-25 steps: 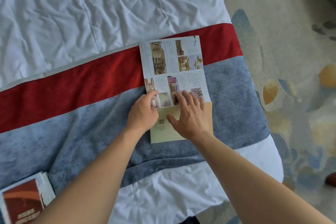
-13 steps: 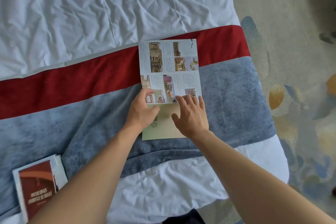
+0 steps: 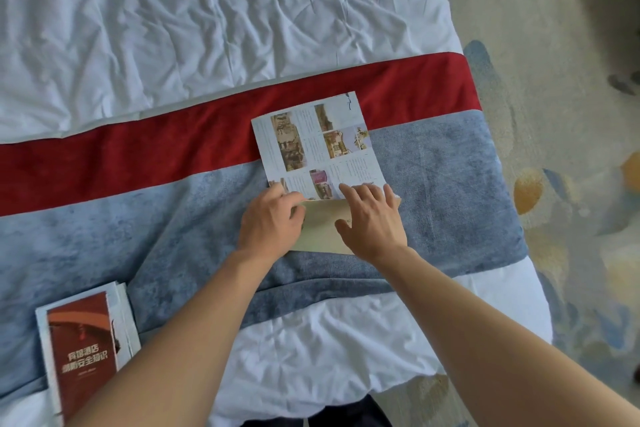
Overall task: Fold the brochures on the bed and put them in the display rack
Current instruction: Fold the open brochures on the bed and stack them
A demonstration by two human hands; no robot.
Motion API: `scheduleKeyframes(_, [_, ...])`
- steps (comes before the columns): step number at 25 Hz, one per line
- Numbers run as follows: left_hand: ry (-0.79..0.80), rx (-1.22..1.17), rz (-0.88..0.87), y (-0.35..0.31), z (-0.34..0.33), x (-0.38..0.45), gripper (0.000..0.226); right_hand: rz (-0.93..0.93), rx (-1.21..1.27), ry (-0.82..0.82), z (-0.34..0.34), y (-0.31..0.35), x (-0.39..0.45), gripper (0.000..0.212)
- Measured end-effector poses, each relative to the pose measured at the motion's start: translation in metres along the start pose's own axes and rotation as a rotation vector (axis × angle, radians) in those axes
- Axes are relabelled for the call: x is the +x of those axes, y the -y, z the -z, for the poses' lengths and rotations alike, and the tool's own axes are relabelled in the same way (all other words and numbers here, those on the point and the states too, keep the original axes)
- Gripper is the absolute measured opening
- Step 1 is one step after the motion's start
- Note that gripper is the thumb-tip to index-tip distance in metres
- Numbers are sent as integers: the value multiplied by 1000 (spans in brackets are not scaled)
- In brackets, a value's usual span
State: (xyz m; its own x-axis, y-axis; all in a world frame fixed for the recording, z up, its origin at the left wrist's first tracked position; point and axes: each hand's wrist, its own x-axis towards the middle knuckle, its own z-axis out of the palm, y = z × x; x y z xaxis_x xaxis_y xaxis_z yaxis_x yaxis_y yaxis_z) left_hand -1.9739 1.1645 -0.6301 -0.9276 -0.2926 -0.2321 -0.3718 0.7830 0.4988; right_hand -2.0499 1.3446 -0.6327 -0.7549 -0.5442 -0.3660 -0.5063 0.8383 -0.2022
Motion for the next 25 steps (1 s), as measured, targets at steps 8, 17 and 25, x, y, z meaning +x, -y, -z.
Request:
scheduleKeyframes(8, [-164,181,-134,9,5,-3,16,29,24,-211,10,16,2,14])
scheduleKeyframes(17, [-197,174,-62,-4,9,7,11,64,34,-317,16,19,8,21])
scheduleKeyframes(25, [-245,198,78,17,-1,30,13,84,-95,-222,9,19,37,60])
